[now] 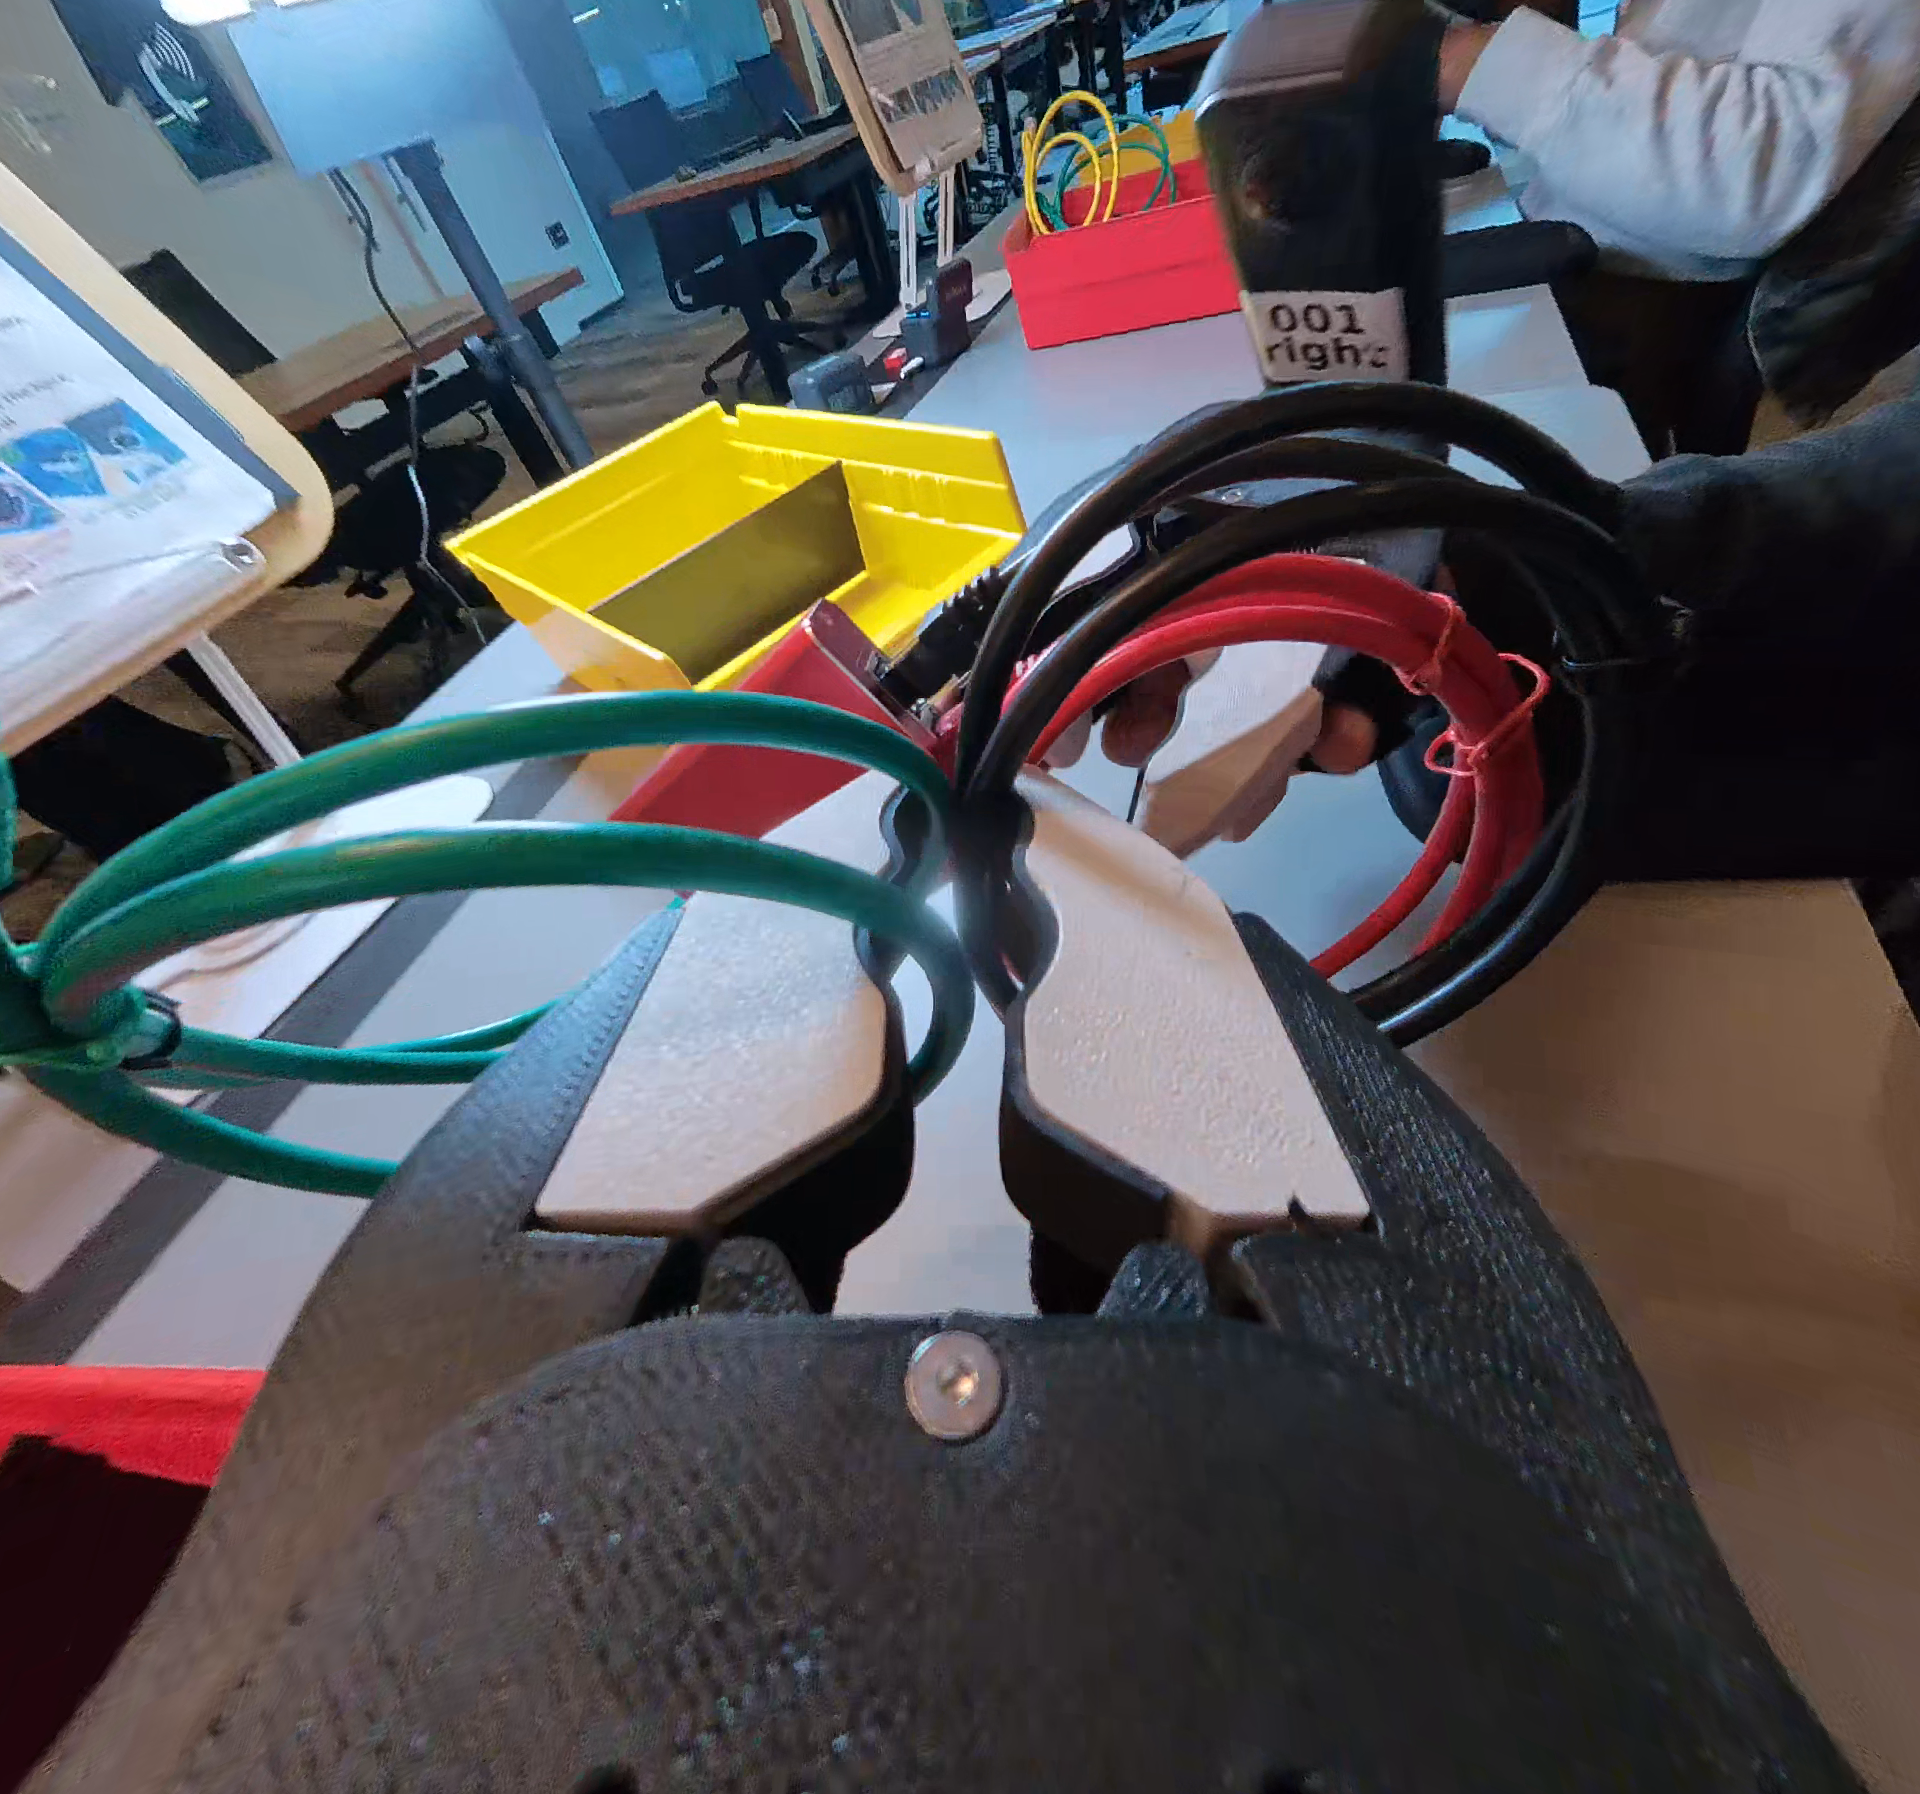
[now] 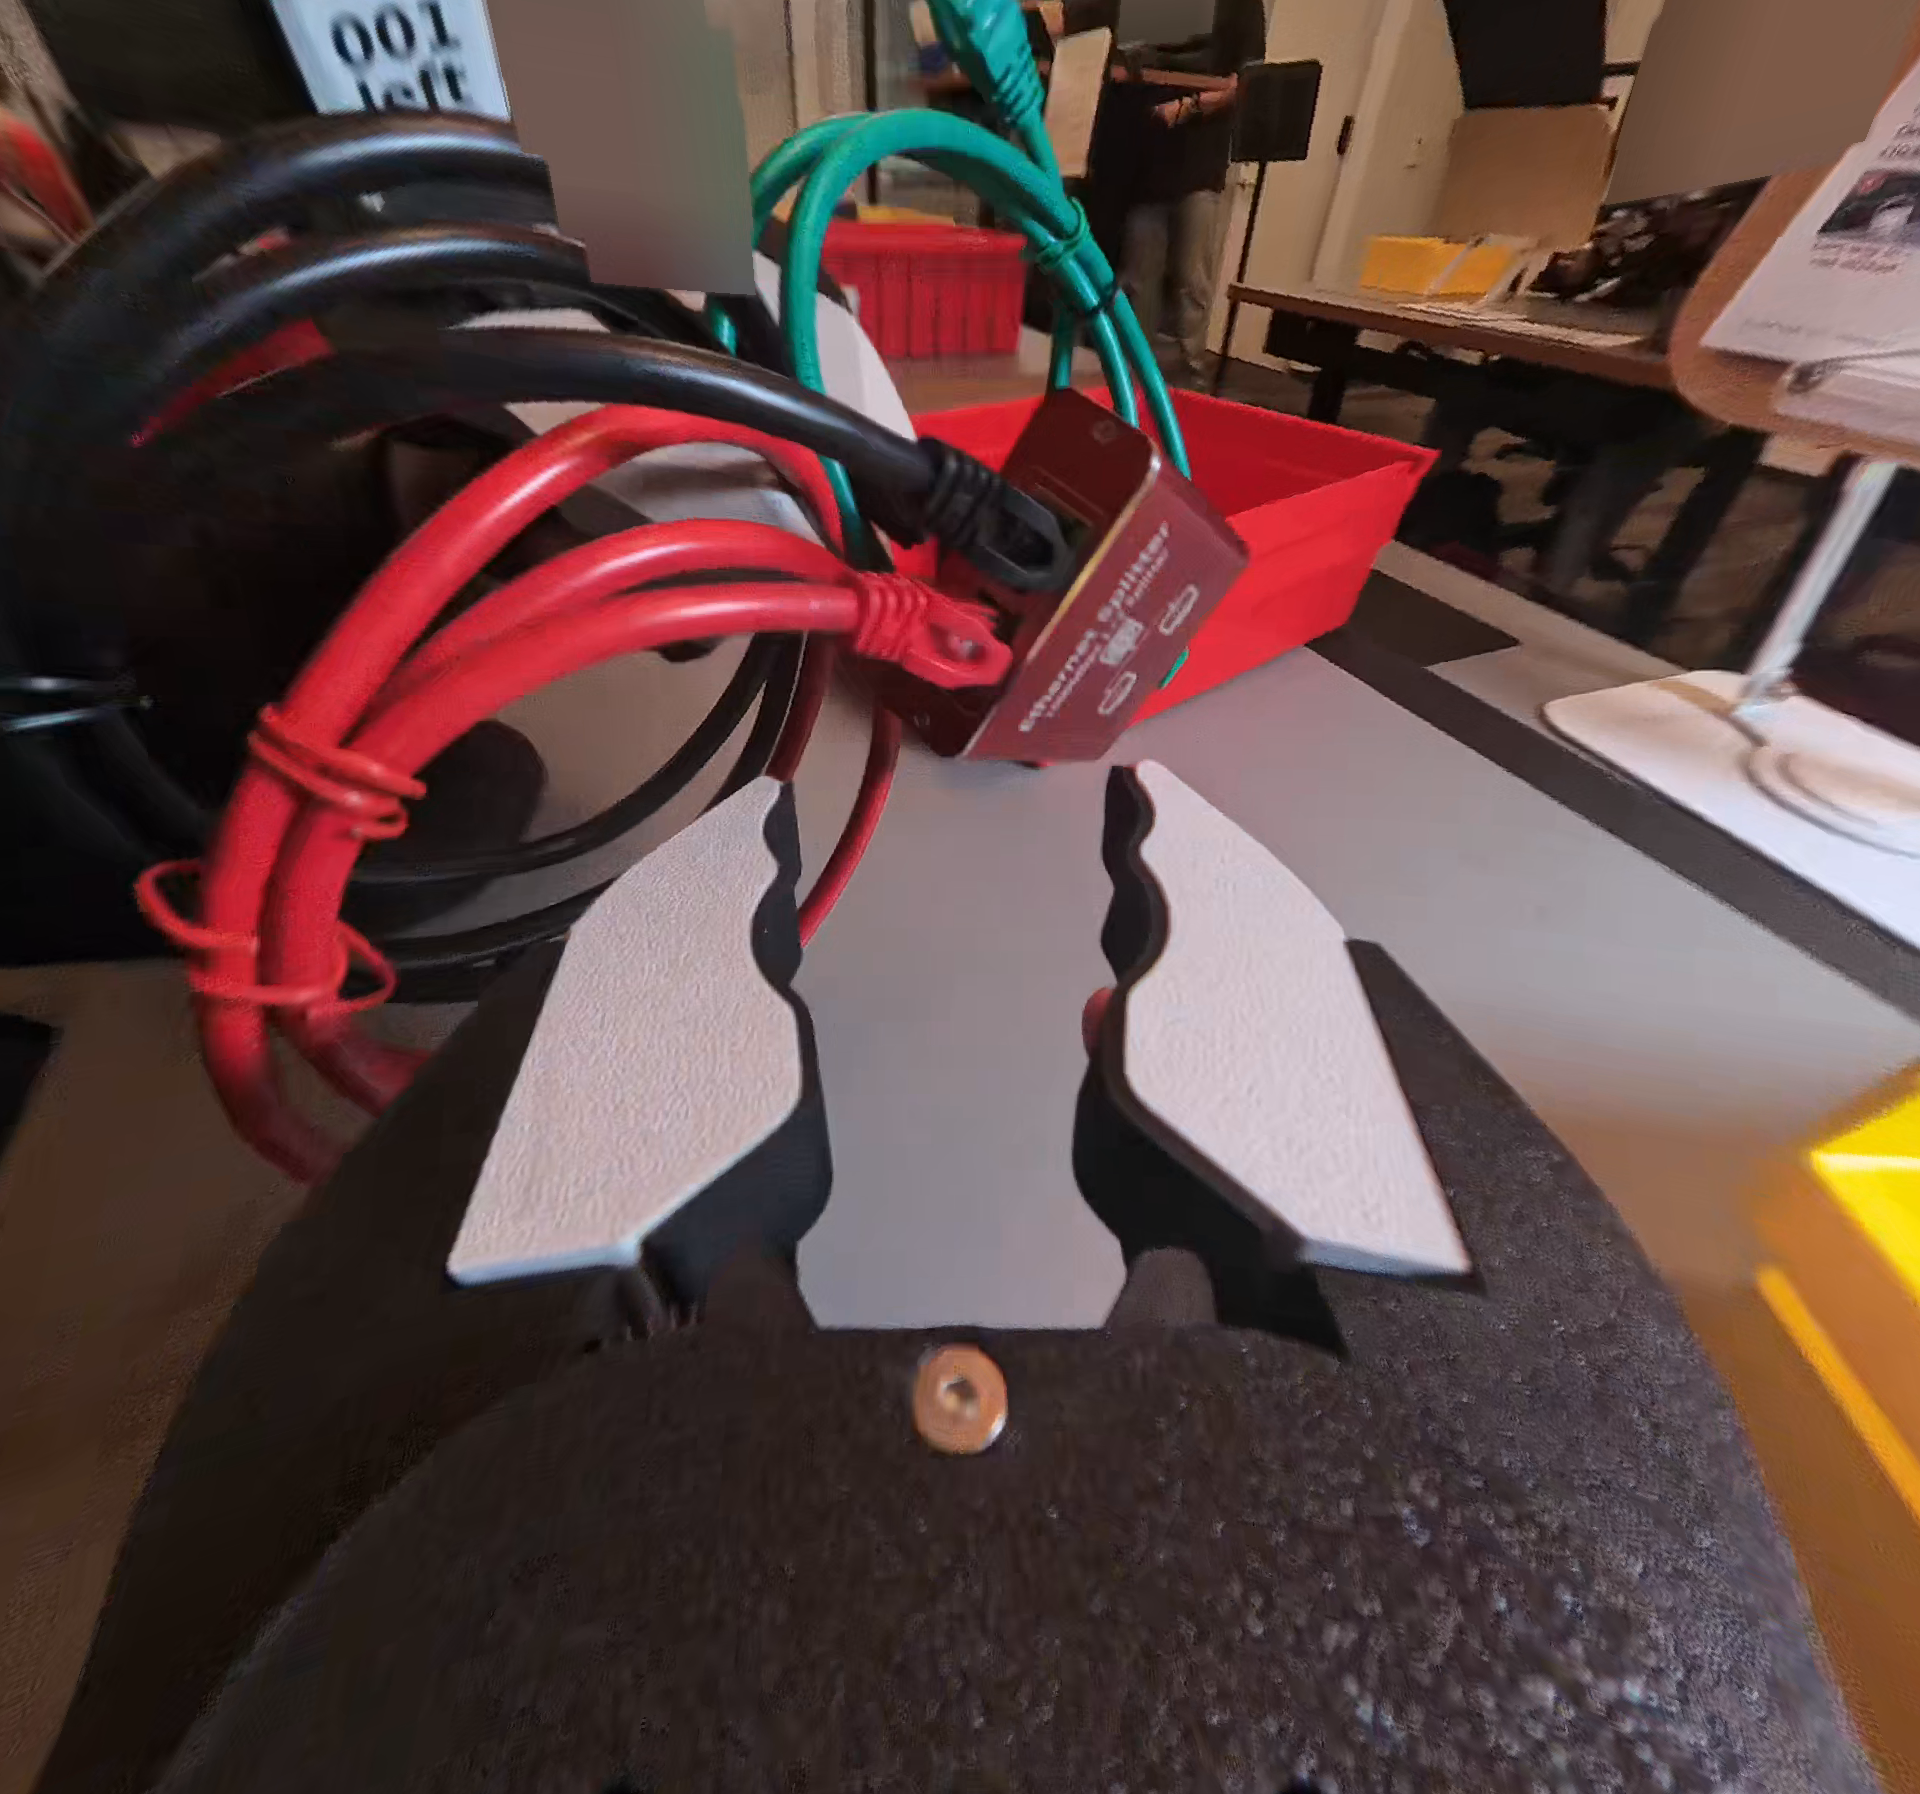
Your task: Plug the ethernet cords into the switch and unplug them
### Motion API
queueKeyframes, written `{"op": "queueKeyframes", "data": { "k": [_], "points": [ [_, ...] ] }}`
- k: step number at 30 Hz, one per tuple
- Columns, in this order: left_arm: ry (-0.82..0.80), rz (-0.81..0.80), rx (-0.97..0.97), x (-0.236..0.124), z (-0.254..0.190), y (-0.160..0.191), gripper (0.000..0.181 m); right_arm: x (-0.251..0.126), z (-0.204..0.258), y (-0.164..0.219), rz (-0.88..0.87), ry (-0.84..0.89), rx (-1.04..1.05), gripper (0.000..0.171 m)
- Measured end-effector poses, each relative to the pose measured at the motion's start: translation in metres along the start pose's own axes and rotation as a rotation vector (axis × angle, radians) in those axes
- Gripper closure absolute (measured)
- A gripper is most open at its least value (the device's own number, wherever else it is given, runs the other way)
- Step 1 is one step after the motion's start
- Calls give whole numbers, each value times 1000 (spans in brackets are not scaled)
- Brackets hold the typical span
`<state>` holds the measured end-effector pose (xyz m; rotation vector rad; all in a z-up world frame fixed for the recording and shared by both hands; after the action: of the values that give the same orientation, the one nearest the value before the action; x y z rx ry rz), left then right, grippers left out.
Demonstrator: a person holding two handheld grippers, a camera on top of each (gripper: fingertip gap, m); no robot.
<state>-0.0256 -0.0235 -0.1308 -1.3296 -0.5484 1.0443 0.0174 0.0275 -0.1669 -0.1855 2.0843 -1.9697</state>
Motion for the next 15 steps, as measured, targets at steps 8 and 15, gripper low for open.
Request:
{"op": "queueKeyframes", "data": {
  "k": [8,15],
  "points": [
    [45,34,20,18,-21,14,167,16,0,11,40,177,-142,123],
    [52,24,-10,14,-20,10,158,8,-6,1,-30,274,-204,132]
  ]
}}
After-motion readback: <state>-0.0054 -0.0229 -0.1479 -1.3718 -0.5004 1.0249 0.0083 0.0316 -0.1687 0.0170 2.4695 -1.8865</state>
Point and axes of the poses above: each gripper's, where its closed fingertips meet, x out along the fingers, y out of its underside, z = x × y across the jaws, the point moved 3 cm from there along -x, back along the fingers, and after that the axes turned 4 degrees about y, right-handed, at the moved point
